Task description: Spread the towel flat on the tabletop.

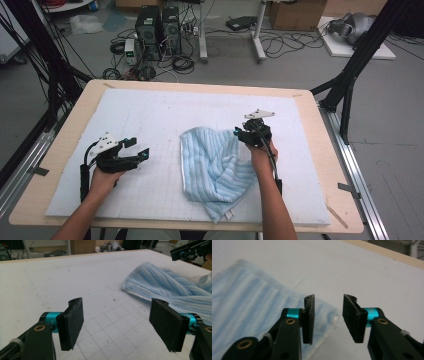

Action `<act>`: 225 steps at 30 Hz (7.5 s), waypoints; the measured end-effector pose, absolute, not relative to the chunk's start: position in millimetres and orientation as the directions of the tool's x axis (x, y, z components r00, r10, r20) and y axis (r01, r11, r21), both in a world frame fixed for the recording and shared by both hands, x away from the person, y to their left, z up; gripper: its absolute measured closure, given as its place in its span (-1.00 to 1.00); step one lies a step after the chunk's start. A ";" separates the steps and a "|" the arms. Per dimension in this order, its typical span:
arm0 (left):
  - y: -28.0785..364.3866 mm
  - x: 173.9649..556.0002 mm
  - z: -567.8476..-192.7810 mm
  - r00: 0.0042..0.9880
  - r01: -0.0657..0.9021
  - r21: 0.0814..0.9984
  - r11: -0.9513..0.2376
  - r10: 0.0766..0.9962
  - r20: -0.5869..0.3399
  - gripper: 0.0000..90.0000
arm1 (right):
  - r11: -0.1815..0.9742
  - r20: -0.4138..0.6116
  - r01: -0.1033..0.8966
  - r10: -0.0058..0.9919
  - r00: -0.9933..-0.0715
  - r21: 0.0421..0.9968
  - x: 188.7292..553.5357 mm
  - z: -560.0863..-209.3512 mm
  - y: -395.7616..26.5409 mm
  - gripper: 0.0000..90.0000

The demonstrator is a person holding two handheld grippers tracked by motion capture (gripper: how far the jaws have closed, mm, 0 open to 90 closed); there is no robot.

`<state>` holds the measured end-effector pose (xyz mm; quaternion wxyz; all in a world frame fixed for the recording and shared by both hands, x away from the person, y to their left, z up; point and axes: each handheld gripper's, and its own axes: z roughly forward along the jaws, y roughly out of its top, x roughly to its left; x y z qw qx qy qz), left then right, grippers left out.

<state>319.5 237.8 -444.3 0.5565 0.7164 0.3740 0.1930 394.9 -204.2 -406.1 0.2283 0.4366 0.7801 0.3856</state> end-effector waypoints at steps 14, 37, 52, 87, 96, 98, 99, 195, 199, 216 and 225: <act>194.4 333.6 -444.3 0.667 0.391 0.916 -0.093 0.714 -0.212 -0.36 | 0.269 0.039 0.412 0.797 -0.603 0.871 337.4 -406.5 -230.0 -0.09; 80.8 376.4 -450.7 0.723 0.419 0.780 -0.464 0.691 0.023 -0.27 | 0.242 0.048 0.425 0.823 -0.567 0.872 328.8 -409.6 -247.4 -0.08; 122.2 402.9 -443.6 0.624 0.476 0.819 -0.321 0.780 -0.057 0.83 | 0.245 0.049 0.427 0.820 -0.570 0.870 329.0 -411.3 -245.6 -0.08; 195.4 457.7 -442.9 0.394 0.511 0.855 -0.093 0.909 -0.137 0.86 | 0.478 0.133 0.535 0.646 -0.751 0.696 327.4 -442.2 -205.9 0.87; 199.3 462.1 -446.1 0.383 0.512 0.856 -0.074 0.911 -0.151 0.86 | 0.533 0.225 0.510 0.510 -0.830 0.675 284.4 -442.4 -196.7 0.88; 199.0 462.8 -447.7 0.382 0.514 0.855 -0.072 0.911 -0.153 0.86 | 0.550 0.237 0.507 0.488 -0.840 0.664 277.7 -441.5 -194.7 0.87; 198.8 462.9 -448.2 0.381 0.516 0.854 -0.069 0.911 -0.156 0.86 | 0.559 0.233 0.499 0.479 -0.846 0.662 277.3 -439.7 -193.4 0.86; 181.5 429.0 -444.2 0.479 0.531 0.829 -0.176 0.869 -0.123 0.92 | 0.300 0.054 0.521 0.827 -0.559 0.799 351.5 -431.2 -213.8 0.25; 186.4 430.0 -444.9 0.478 0.532 0.830 -0.167 0.868 -0.133 0.92 | 0.323 0.072 0.518 0.793 -0.605 0.792 351.2 -434.5 -196.4 0.28; 165.2 425.8 -444.1 0.548 0.488 0.853 -0.184 0.825 -0.135 0.91 | 0.382 -0.025 0.533 0.829 -0.558 0.755 360.5 -444.8 -203.9 0.97; 143.6 420.7 -446.1 0.588 0.461 0.859 -0.222 0.802 -0.108 0.33 | 0.349 -0.075 0.561 0.888 -0.454 0.751 365.8 -446.6 -228.1 0.96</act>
